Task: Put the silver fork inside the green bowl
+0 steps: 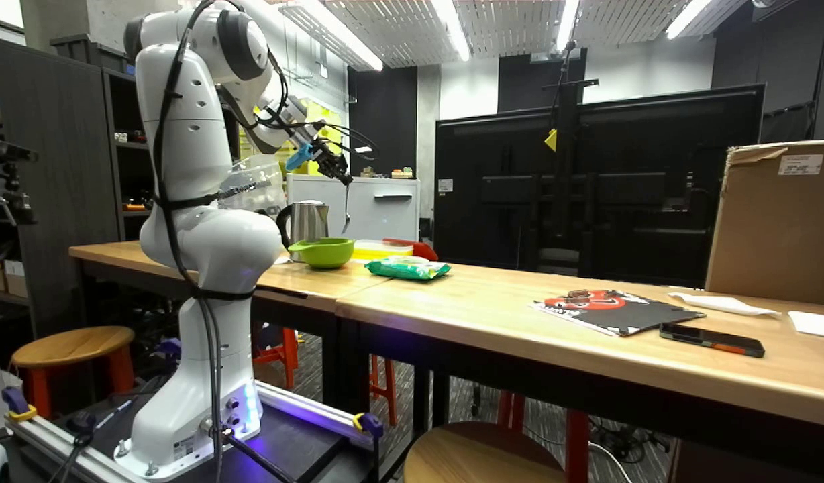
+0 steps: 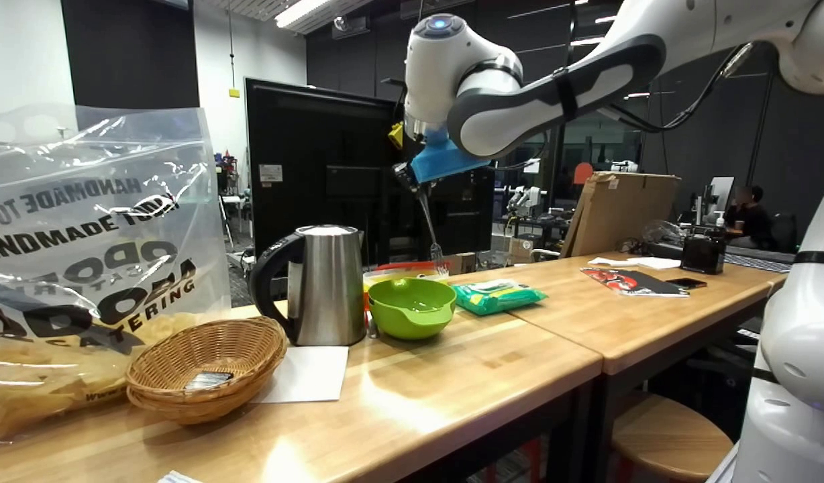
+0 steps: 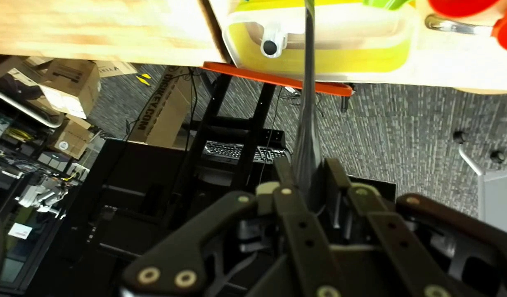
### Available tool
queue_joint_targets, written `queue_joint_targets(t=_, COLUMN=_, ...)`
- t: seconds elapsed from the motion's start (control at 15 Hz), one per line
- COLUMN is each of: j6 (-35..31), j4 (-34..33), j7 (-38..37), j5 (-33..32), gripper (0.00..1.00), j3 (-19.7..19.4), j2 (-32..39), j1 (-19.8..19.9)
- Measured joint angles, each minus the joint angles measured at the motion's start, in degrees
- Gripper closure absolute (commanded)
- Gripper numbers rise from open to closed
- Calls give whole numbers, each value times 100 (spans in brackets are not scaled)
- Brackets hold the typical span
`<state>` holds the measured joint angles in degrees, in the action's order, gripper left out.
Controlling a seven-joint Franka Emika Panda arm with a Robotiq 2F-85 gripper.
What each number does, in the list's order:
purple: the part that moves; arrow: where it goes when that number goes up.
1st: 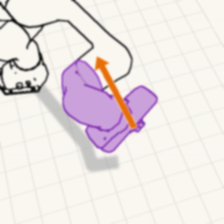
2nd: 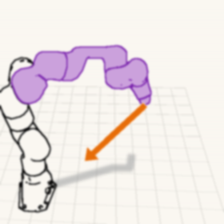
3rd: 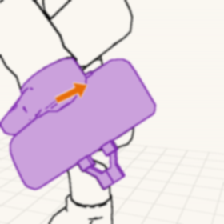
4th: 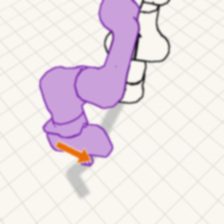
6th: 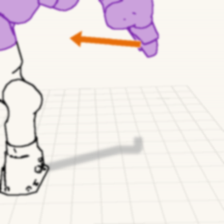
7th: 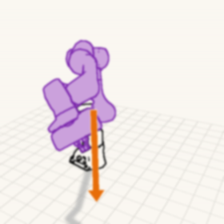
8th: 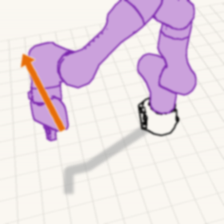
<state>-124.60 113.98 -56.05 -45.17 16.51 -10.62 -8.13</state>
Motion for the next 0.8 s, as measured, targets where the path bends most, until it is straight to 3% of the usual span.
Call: queue_joint_targets(t=0.8, j6=-1103, j4=618, j7=-635, j5=0, gripper=95, j3=-231, j2=-14, j1=55)
